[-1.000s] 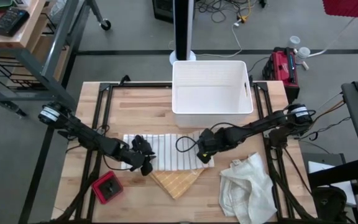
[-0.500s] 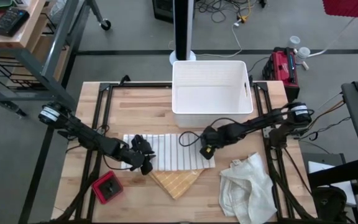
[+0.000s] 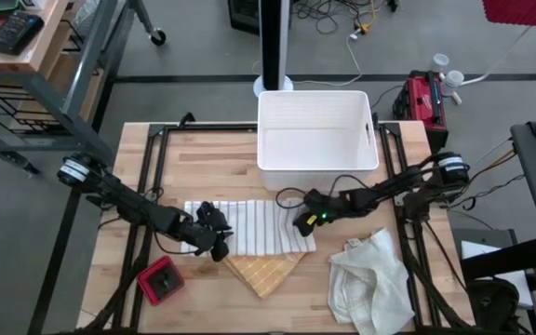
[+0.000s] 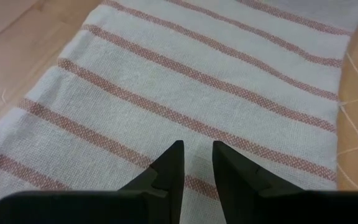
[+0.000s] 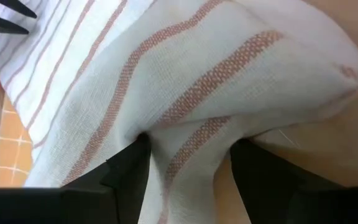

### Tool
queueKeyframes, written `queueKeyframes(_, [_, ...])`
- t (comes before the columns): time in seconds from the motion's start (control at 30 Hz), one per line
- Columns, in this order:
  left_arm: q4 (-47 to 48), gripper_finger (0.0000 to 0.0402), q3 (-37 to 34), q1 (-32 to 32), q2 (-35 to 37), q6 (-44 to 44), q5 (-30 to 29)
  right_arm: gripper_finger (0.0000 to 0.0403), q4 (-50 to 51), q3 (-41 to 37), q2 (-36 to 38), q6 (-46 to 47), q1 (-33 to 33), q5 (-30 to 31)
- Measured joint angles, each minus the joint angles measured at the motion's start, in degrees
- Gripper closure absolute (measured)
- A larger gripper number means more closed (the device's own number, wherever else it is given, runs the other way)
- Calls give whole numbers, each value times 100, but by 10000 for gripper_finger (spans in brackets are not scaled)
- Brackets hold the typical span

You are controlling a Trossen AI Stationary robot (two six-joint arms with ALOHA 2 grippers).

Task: Fold towel
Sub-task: Fold the brown patterned towel

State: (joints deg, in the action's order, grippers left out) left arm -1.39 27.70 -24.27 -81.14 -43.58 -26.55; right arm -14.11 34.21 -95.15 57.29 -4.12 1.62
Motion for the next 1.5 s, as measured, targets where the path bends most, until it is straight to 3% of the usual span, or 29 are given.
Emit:
queueKeyframes(0.27, [2,327,0,7,0,-1,-149,200,-730,-186,-34,-36,-74,32])
queueKeyframes(0.7, [-11,327,0,13,2,-41,-452,218,-896,-262,-44,-307,-125,539])
queueKeyframes(0.9, [-11,327,0,17,2,-40,-627,263,-900,-264,-46,-424,-114,699])
queueKeyframes(1.1, [-13,327,0,17,2,-21,-758,386,-1266,-266,-52,-688,-115,701])
queueKeyframes(1.4, [12,327,176,22,133,199,-1224,396,-1620,-195,181,-738,-273,542])
queueKeyframes(1.5, [170,327,359,17,267,335,-1124,396,-1608,-154,416,-777,-358,532])
